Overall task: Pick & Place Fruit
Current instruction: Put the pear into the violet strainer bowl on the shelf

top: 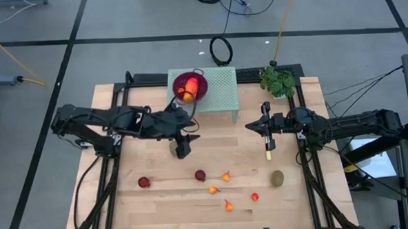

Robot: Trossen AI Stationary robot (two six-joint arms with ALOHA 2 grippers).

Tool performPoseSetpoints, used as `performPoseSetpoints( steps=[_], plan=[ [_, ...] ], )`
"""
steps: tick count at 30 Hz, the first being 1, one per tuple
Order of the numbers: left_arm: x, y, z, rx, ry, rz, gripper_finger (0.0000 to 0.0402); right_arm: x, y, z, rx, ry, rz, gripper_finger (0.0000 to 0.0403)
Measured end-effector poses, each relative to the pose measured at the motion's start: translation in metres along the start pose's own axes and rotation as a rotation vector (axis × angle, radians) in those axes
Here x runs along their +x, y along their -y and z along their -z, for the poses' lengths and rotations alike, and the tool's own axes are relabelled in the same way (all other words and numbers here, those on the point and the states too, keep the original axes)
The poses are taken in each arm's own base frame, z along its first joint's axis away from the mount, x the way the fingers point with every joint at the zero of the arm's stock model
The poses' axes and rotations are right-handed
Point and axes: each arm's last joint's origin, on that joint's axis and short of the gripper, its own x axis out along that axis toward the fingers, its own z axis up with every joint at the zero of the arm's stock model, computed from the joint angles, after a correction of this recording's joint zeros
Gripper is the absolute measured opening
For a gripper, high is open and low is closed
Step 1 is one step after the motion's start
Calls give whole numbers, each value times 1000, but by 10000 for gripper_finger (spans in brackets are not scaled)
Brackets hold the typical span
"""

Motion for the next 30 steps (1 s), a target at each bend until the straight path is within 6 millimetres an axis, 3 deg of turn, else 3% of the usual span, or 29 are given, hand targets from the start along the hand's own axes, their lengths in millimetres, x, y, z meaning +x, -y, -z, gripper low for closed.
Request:
performPoseSetpoints(
  steps=[12, 19, 24, 30],
  plan=[
    [0, 1, 1, -55, -2, -2, 227, 0, 0, 0, 45, 1, -3, 4],
    [2, 1, 7, 69, -88, 127, 227, 0, -2, 0, 157, -3, -77, 4],
    [2, -6, 25, 32, -37, 154, 227, 0, -11, -1, 165, -5, -159, 4],
    [-1, -18, 62, 6, 54, 225, 227, 2, -24, 1, 148, -18, -221, 4]
  ],
)
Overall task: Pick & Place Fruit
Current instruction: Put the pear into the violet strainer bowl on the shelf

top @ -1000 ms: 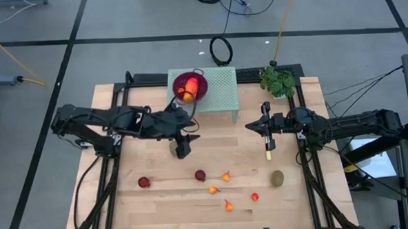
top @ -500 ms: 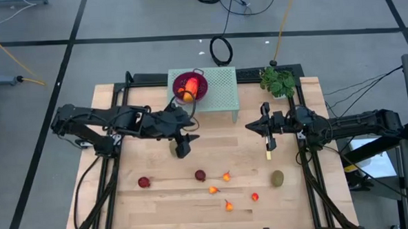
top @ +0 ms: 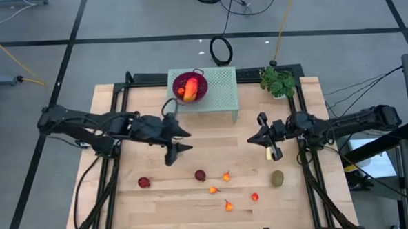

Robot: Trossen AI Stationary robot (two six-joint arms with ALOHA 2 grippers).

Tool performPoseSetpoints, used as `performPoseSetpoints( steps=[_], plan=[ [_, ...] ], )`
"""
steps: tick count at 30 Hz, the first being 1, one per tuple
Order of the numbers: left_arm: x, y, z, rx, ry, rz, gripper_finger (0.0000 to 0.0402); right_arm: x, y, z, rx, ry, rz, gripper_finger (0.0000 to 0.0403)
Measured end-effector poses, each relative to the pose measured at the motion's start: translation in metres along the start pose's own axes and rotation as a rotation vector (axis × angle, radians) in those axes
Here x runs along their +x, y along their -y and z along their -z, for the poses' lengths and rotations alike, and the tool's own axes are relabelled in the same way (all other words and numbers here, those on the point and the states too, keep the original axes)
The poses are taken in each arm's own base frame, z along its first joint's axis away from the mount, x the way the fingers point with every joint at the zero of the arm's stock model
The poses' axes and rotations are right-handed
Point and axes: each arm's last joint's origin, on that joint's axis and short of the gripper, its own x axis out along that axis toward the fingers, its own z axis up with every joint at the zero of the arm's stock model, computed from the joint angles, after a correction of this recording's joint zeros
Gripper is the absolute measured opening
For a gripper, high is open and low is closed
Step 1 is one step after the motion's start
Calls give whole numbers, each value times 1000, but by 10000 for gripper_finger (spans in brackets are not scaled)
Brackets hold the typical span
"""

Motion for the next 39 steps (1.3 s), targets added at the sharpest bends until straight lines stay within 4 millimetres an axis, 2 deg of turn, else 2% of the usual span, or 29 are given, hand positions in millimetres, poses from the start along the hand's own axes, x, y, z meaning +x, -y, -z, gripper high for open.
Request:
performPoseSetpoints(
  steps=[8, 16, 25, 34, 39],
  plan=[
    [-25, -17, 44, -7, 31, 38, 227, 13, -13, 10, 25, -63, 70, 4],
    [-54, -30, 77, 42, 125, 116, 227, 50, -31, -7, -20, -139, 109, 4],
    [-67, -43, 115, 55, 162, 147, 228, 94, -55, -23, -26, -421, 61, 4],
    [-75, -52, 143, 96, 223, 214, 227, 121, -72, -10, 91, -632, 64, 4],
    [-80, -55, 154, 106, 246, 268, 228, 140, -83, -5, 73, -760, 38, 4]
  ],
)
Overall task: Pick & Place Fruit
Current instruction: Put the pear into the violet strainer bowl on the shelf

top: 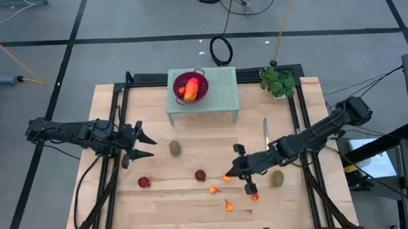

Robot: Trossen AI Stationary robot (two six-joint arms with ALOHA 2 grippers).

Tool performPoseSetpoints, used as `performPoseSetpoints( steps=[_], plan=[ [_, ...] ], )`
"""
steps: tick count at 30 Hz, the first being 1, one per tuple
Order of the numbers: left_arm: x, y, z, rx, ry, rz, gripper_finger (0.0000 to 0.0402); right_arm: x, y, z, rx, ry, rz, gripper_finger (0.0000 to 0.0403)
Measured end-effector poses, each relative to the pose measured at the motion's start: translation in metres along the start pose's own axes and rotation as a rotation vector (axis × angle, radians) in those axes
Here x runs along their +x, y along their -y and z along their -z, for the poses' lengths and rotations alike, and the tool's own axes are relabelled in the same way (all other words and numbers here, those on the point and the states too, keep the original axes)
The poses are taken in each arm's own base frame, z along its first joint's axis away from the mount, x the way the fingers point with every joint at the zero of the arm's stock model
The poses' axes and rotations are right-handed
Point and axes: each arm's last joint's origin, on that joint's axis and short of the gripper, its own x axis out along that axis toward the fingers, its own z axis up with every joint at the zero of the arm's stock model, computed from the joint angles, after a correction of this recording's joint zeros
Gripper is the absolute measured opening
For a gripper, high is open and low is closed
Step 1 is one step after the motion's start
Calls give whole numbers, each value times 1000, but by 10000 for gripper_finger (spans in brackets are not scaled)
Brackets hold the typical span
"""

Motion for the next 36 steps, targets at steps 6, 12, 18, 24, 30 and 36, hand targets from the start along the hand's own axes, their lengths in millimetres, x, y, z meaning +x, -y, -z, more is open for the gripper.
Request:
performPoseSetpoints(
  steps=[6, 12, 18, 24, 30, 36],
  plan=[
    [-7, 0, 8, 13, 33, 52, 228, 26, -7, -2, -63, -197, -77, 4],
    [-12, 1, 10, 8, 51, 91, 228, 43, -5, 8, -163, -268, -72, 4],
    [-14, 2, 10, 7, 61, 98, 228, 46, 5, 9, -251, -290, -63, 16],
    [-14, 2, 10, -10, 62, 99, 227, 46, 15, 9, -273, -304, -47, 71],
    [-14, 1, 10, -36, 61, 97, 228, 47, 21, 12, -366, -321, -51, 143],
    [-14, 1, 10, -58, 60, 96, 228, 51, 25, 26, -478, -322, -64, 188]
  ],
)
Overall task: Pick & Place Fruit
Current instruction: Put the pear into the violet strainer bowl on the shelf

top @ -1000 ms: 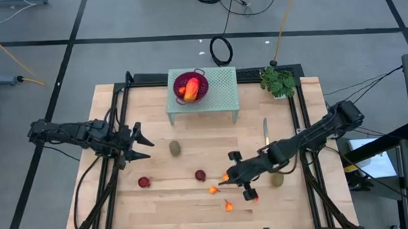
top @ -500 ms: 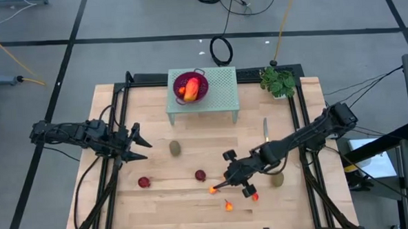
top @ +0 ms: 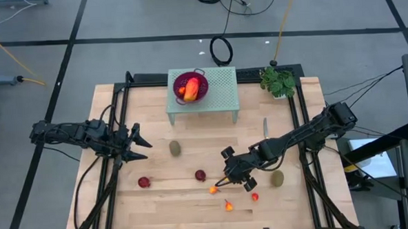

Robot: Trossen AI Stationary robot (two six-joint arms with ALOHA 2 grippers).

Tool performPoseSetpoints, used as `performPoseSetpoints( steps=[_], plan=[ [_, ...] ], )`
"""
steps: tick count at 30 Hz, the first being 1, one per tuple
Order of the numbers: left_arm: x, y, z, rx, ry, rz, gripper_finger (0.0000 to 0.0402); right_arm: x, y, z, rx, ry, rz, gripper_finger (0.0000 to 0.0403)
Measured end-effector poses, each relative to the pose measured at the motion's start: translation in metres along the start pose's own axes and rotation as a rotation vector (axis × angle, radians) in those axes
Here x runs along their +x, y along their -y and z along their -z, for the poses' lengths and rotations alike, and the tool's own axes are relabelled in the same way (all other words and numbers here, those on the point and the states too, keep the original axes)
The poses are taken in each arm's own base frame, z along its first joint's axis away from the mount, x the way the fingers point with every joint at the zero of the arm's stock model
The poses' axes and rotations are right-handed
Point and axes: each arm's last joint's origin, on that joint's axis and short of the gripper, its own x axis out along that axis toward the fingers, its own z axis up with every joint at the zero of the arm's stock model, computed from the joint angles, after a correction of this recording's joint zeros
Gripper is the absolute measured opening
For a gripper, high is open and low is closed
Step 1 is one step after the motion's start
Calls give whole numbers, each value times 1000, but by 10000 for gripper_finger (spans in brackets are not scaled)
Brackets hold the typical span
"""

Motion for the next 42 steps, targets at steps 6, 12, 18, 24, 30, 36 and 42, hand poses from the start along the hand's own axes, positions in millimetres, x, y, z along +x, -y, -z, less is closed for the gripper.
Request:
performPoseSetpoints(
  steps=[6, 12, 18, 24, 30, 36, 42],
  plan=[
    [0, 0, 0, -36, 3, -10, 228, 10, -3, 12, -163, 34, 13, 198],
    [0, -1, 0, -55, 12, -34, 228, 16, 1, 23, -190, 60, 14, 199],
    [0, -1, -1, -73, 19, -32, 228, 20, 5, 31, -204, 99, -37, 199],
    [0, -1, -1, -74, 23, -45, 227, 20, 9, 34, -208, 107, -51, 199],
    [0, -2, -1, -77, 29, -65, 228, 36, 11, 38, -217, 109, -68, 199],
    [0, -2, -1, -97, 30, -65, 228, 50, 13, 42, -216, 97, -72, 199],
    [0, -2, -1, -102, 29, -65, 228, 58, 11, 46, -223, 79, -91, 199]
  ],
)
